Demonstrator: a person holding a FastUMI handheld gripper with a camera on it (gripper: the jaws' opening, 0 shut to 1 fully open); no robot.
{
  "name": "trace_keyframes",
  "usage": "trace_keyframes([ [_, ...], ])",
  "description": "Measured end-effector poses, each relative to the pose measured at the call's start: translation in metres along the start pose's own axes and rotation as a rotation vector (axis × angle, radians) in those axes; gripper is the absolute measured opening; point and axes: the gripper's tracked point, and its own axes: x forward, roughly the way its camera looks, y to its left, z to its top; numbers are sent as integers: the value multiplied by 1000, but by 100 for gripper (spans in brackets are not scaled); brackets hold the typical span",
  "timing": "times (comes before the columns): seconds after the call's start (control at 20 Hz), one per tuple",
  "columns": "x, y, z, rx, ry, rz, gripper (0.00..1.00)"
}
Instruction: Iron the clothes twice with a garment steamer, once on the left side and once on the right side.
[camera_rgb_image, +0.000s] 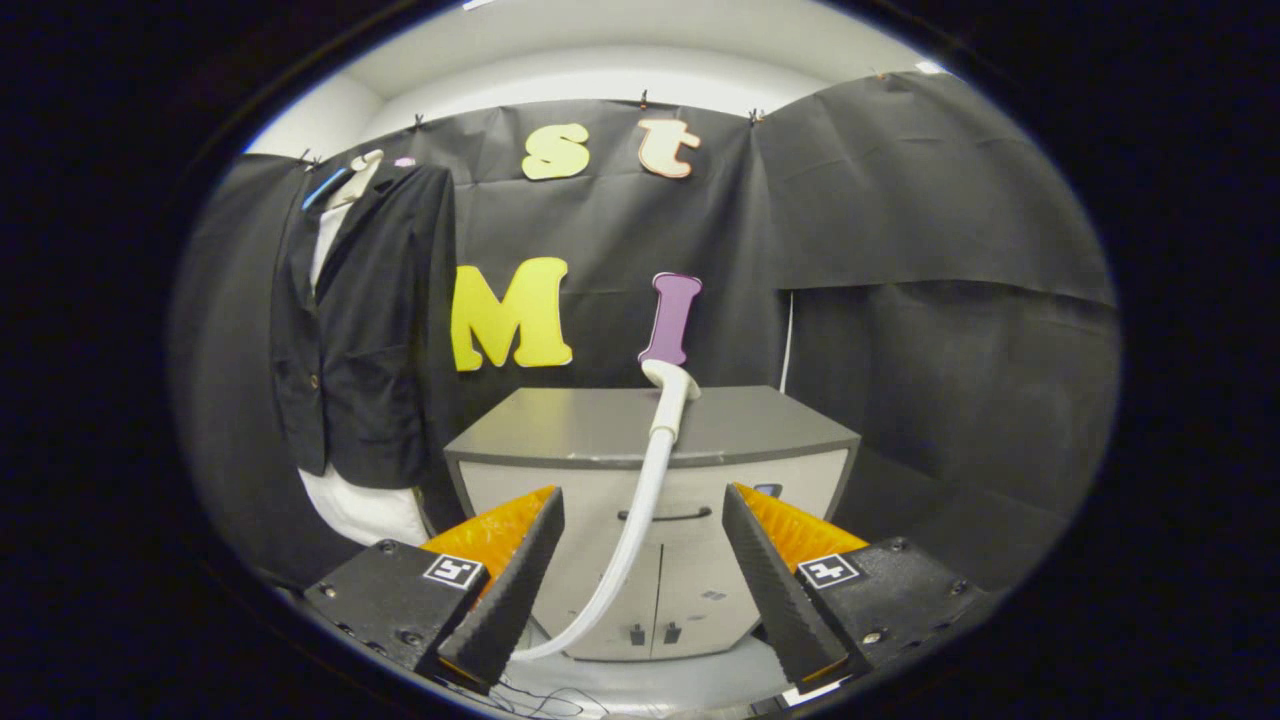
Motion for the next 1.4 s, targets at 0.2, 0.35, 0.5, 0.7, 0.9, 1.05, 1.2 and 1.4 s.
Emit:
trace_keyframes([
  [0.2,72,-9,27,-8,38,1,99],
  [0.35,117,-9,47,-15,48,25,99],
  [0.5,157,-16,53,-23,95,31,99],
  [0.7,206,-31,50,-43,151,28,99],
  [0.9,247,-37,38,-43,231,45,99],
  [1.05,269,-34,23,-15,320,75,99],
  [1.2,286,-29,11,9,384,94,89],
  [1.4,289,-24,9,49,407,120,68],
])
